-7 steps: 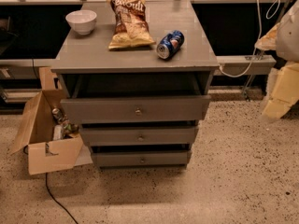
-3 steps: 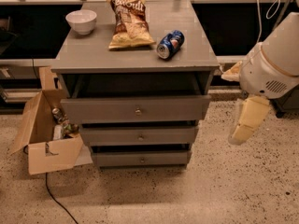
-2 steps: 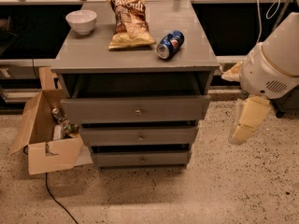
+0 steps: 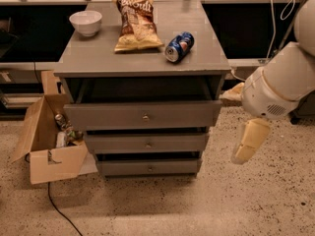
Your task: Open top drawer
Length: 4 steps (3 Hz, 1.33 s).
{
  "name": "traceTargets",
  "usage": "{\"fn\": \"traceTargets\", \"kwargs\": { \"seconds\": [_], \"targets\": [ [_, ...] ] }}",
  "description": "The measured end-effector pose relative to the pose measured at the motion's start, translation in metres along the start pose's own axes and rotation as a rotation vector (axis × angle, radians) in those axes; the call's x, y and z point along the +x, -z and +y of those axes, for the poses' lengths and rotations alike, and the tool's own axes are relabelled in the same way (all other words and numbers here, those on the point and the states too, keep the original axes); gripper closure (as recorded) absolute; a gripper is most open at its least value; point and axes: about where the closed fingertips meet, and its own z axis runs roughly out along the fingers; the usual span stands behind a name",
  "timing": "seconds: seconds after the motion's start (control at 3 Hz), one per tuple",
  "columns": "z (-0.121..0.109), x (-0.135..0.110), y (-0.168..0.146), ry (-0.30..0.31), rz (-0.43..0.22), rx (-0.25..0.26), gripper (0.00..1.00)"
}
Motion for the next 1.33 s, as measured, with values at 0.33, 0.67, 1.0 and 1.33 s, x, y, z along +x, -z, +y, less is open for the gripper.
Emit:
{"fn": "traceTargets", "kwargs": {
  "seconds": [0.33, 0.67, 1.0, 1.33],
  "targets": [
    [0.006, 0.002, -0.040, 0.018, -0.056, -0.032, 0.00],
    [0.006, 0.002, -0.044, 0.022, -0.058, -0.036, 0.00],
    [-0.010, -0.004, -0.081, 0.059, -0.055, -0.033, 0.00],
    [-0.036, -0.014, -0.123, 0.107, -0.063, -0.007, 0.00]
  ]
}}
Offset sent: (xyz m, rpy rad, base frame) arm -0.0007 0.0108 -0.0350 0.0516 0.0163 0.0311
